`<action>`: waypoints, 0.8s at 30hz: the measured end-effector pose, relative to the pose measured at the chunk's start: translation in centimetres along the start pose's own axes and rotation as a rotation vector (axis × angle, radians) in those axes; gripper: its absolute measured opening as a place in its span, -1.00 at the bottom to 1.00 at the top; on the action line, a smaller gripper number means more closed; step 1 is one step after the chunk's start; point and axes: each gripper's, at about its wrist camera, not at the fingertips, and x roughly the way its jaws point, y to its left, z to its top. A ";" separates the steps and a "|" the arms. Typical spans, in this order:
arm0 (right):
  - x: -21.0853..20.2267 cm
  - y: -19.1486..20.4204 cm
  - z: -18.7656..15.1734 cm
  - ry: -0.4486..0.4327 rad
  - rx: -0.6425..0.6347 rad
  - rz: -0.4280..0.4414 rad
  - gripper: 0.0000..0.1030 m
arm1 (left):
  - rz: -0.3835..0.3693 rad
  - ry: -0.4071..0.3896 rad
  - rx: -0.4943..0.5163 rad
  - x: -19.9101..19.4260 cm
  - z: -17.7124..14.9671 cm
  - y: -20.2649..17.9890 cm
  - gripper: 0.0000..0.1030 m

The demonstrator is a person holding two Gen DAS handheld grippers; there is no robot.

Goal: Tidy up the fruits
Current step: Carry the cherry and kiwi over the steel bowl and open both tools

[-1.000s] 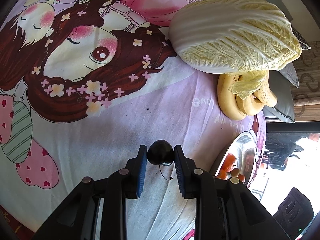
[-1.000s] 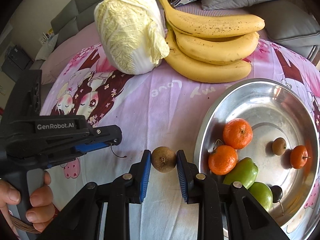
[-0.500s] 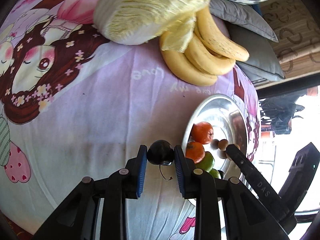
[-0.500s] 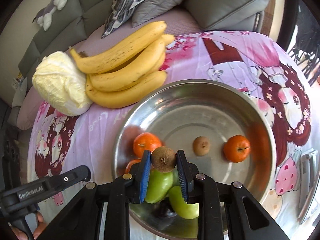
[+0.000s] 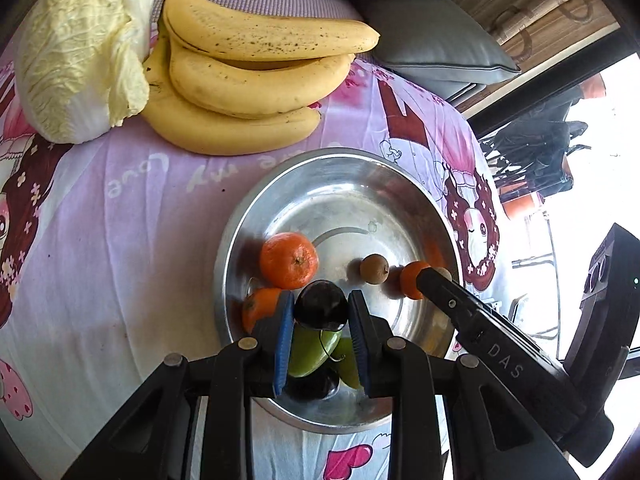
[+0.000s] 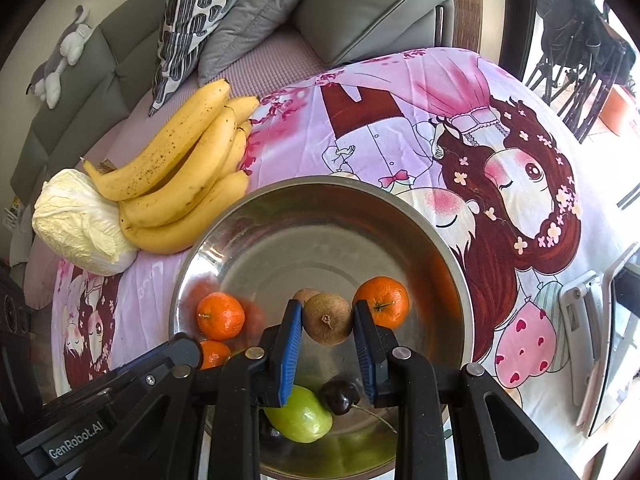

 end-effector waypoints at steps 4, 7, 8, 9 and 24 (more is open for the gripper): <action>1.5 0.4 -0.4 0.052 -0.025 -0.016 -0.46 | 0.022 -0.008 0.017 0.8 0.7 -0.8 -0.46; 2.3 0.5 -0.7 0.082 -0.031 -0.025 -0.46 | 0.028 0.001 0.030 1.3 0.6 -0.9 -0.46; 2.5 0.6 -0.7 0.085 -0.035 -0.027 -0.45 | 0.032 0.005 0.032 1.7 0.5 -1.0 -0.47; 2.5 0.7 -0.8 0.085 -0.037 -0.035 -0.45 | 0.040 0.007 0.031 1.8 0.5 -0.9 -0.46; 1.6 0.9 -0.9 0.069 -0.045 -0.046 -0.26 | 0.100 0.057 -0.018 0.7 0.0 1.4 -0.10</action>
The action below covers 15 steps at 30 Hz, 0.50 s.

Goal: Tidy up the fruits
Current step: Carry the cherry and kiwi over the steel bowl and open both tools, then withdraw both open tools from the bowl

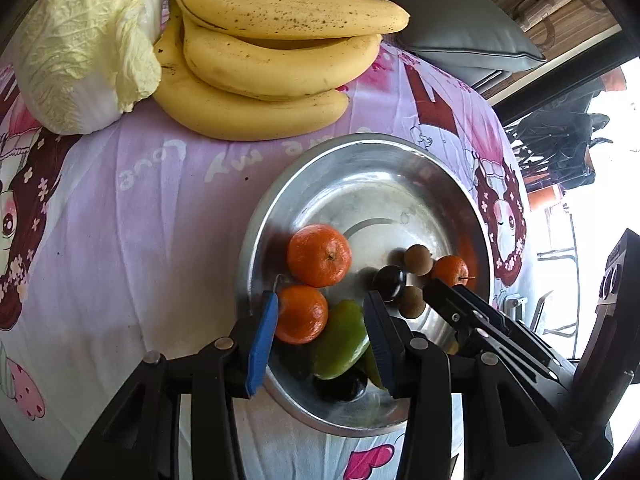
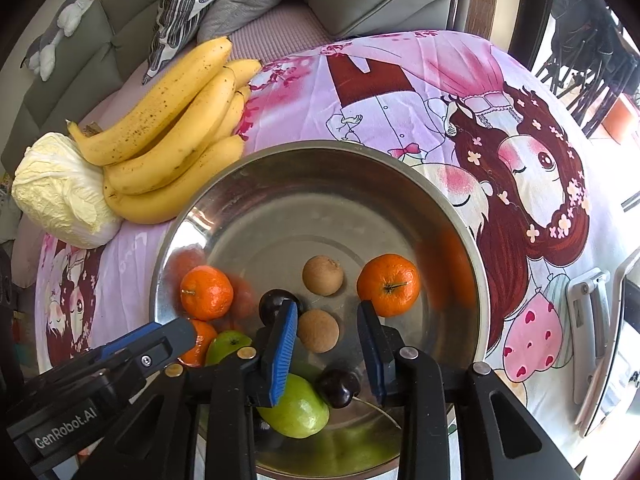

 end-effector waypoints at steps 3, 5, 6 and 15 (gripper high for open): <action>0.1 0.3 0.0 0.004 -0.008 -0.009 0.19 | -0.009 -0.002 -0.042 -0.7 -0.3 1.5 0.23; 0.1 0.7 -0.1 0.003 -0.022 -0.011 0.30 | 0.052 -0.032 -0.060 -1.5 -0.7 2.6 0.35; 0.2 0.8 -0.1 0.004 -0.027 -0.011 0.31 | 0.066 -0.050 -0.066 -2.0 -0.8 3.2 0.35; 0.8 2.9 -0.6 0.003 -0.088 0.002 0.75 | 0.232 -0.116 -0.201 -3.1 -1.6 9.5 0.78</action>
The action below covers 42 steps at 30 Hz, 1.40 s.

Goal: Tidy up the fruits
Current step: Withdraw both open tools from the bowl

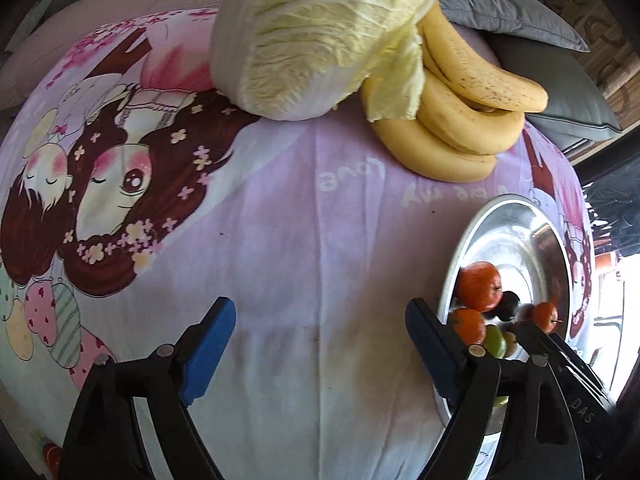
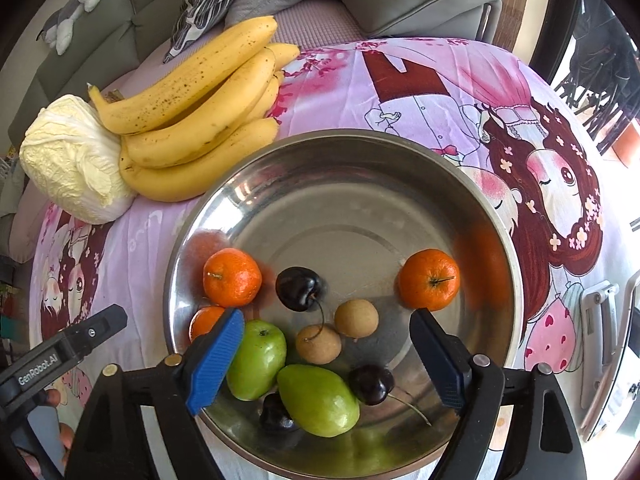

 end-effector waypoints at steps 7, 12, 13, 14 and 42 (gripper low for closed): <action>0.1 1.4 -1.1 -0.001 -0.030 0.029 1.00 | 0.029 -0.008 0.010 -0.2 -1.2 1.5 0.84; -0.3 1.5 -2.7 -0.006 -0.040 0.016 1.00 | 0.128 -0.047 0.060 -1.2 -3.3 2.1 0.84; -0.5 1.5 -3.0 -0.010 -0.040 0.014 1.00 | 0.147 -0.060 0.064 -1.5 -3.7 2.2 0.84; -0.8 1.4 -3.3 -0.014 -0.038 0.013 1.00 | 0.161 -0.069 0.063 -1.9 -4.1 2.4 0.84; -2.4 0.3 -7.0 -0.049 -0.043 -0.051 1.00 | 0.137 0.006 0.103 -1.9 -8.1 2.3 0.84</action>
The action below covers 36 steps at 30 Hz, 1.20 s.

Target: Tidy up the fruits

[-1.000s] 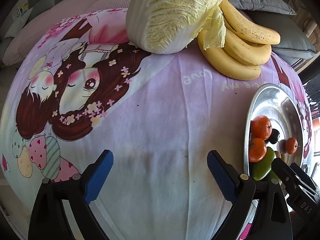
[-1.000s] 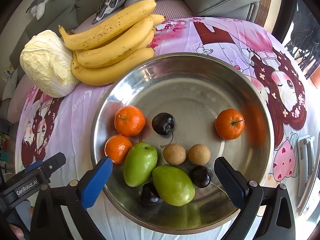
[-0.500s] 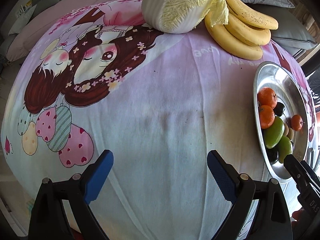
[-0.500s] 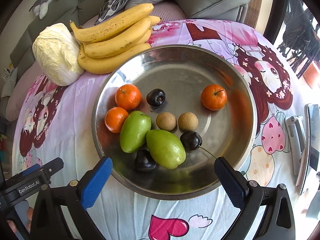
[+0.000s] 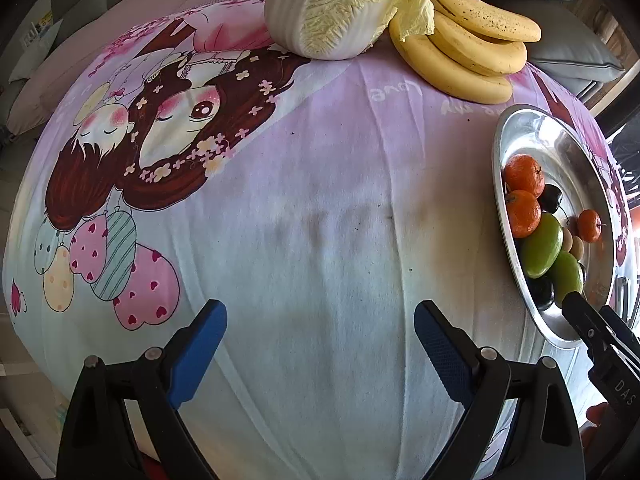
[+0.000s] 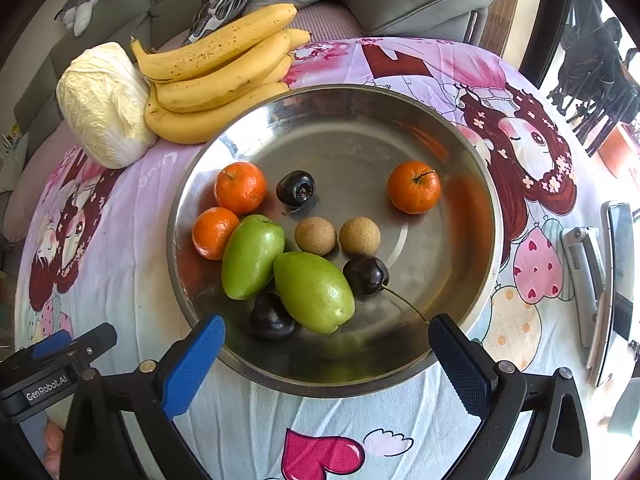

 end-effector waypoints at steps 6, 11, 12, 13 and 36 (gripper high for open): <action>0.2 0.0 0.0 0.008 -0.012 -0.003 1.00 | -0.003 0.007 0.006 0.1 0.6 -0.2 0.84; 0.2 0.2 0.0 0.012 -0.020 -0.001 1.00 | 0.010 0.020 0.010 0.3 0.8 -0.2 0.84; 0.2 0.2 0.0 0.013 -0.022 -0.001 1.00 | 0.007 0.020 0.007 0.3 0.8 -0.2 0.84; 0.2 0.2 0.0 0.014 -0.025 -0.001 1.00 | 0.006 0.019 0.006 0.2 0.8 -0.2 0.84; 0.4 0.5 -0.1 0.023 -0.047 -0.003 1.00 | 0.000 0.014 -0.032 0.1 0.7 0.5 0.84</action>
